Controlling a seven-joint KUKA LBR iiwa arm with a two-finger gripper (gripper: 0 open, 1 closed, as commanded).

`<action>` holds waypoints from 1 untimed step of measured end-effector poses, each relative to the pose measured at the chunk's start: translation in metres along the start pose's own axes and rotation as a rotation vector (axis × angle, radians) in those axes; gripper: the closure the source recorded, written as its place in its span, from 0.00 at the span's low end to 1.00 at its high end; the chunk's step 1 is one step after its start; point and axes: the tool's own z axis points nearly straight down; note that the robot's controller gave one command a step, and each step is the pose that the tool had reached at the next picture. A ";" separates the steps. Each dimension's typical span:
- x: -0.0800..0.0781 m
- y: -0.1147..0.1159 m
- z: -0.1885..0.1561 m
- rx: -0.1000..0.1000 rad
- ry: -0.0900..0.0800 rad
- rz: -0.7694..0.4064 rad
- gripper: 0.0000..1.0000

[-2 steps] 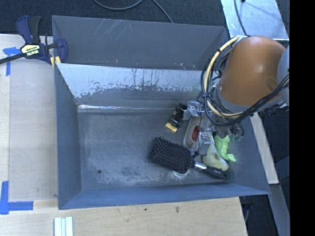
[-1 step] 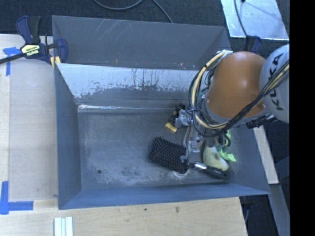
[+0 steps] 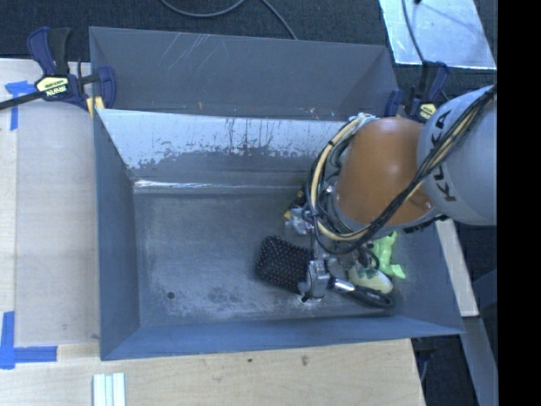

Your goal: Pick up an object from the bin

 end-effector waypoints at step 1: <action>-0.002 0.018 0.031 -0.001 0.001 0.122 0.00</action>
Offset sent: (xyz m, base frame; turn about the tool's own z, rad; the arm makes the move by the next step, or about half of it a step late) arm 0.0312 0.0443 -0.0544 -0.1702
